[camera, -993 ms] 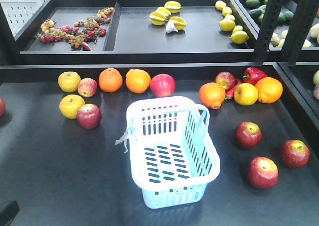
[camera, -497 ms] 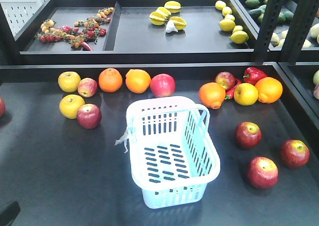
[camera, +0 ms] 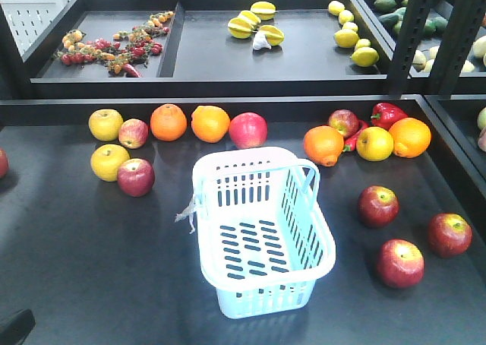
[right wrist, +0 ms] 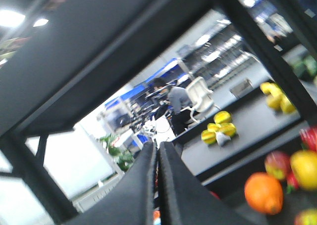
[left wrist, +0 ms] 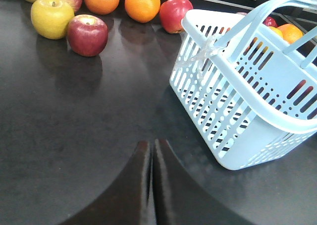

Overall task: Pick three apples into basket with both arms
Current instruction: 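Move the right gripper above the red apples beside the basket, then lower the right gripper and close it on a red apple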

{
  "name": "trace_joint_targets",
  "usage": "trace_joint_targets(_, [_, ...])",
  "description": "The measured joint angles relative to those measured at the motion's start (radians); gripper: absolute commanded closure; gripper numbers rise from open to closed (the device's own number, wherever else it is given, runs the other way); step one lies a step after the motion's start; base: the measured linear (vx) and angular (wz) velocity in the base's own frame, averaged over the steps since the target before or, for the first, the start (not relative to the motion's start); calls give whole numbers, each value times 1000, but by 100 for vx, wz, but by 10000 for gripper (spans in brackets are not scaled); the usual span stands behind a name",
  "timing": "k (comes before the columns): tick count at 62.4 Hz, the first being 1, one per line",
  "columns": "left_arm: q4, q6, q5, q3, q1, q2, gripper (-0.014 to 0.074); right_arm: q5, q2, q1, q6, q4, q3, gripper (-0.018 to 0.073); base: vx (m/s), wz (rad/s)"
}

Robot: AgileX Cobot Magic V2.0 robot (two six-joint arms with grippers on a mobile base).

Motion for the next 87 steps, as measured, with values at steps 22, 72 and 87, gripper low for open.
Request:
trace_joint_targets(22, [0,0,-1,0,0,0,604,655,456,0,-132,-374,-567,317,0,0])
trace_joint_targets(72, [0,-1,-1,0,0,0,604,881,1091,0,-189,-421,-817,-125,0,0])
trace_joint_targets(87, [0,-1,-1,0,0,0,604,916,1363,0,-207,-397,-879,-116,0,0])
